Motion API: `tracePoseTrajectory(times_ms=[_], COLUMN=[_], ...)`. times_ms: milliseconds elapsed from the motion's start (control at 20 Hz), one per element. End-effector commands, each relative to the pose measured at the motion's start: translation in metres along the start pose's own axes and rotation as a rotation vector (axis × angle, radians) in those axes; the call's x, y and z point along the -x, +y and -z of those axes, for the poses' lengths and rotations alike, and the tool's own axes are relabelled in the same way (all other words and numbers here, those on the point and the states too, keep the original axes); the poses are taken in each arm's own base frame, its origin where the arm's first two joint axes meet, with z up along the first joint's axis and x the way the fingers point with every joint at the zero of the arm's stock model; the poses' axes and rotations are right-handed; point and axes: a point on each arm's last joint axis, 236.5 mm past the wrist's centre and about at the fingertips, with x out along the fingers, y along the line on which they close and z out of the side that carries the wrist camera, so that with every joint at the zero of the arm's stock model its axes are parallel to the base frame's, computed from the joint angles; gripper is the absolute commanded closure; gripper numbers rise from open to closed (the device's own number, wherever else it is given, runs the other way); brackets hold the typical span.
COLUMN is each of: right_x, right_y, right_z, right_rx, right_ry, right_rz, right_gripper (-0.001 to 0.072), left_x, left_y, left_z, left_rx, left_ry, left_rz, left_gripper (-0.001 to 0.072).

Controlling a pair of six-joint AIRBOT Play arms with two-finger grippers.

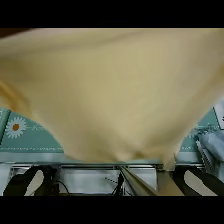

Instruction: Fold the shirts.

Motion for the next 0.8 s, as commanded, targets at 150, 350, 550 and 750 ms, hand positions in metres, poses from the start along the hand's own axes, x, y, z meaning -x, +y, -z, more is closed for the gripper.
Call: tracePoseTrajectory(times_ms=[150, 350, 550, 750], right_x=[-0.222, -0.313, -0.357, -0.377], right_y=[-0.003, -0.006, -0.024, -0.027], right_z=[0.088, 0.092, 0.094, 0.155], right_rx=[0.051, 0.016, -0.113, -0.146], right_ry=[0.425, 0.337, 0.269, 0.458], right_rz=[-0.036, -0.017, 0.024, 0.026], right_gripper=[0.0668, 0.0668, 0.0668, 0.0668], left_x=[-0.135, -0.199, -0.257, -0.312], left_y=[0.098, 0.146, 0.187, 0.186], left_z=[0.044, 0.028, 0.027, 0.072], left_rx=[0.224, 0.284, 0.38, 0.417], left_ry=[0.182, 0.147, 0.124, 0.277], left_rz=[-0.021, -0.033, -0.053, -0.025], left_gripper=[0.0687, 0.0686, 0.0686, 0.0685])
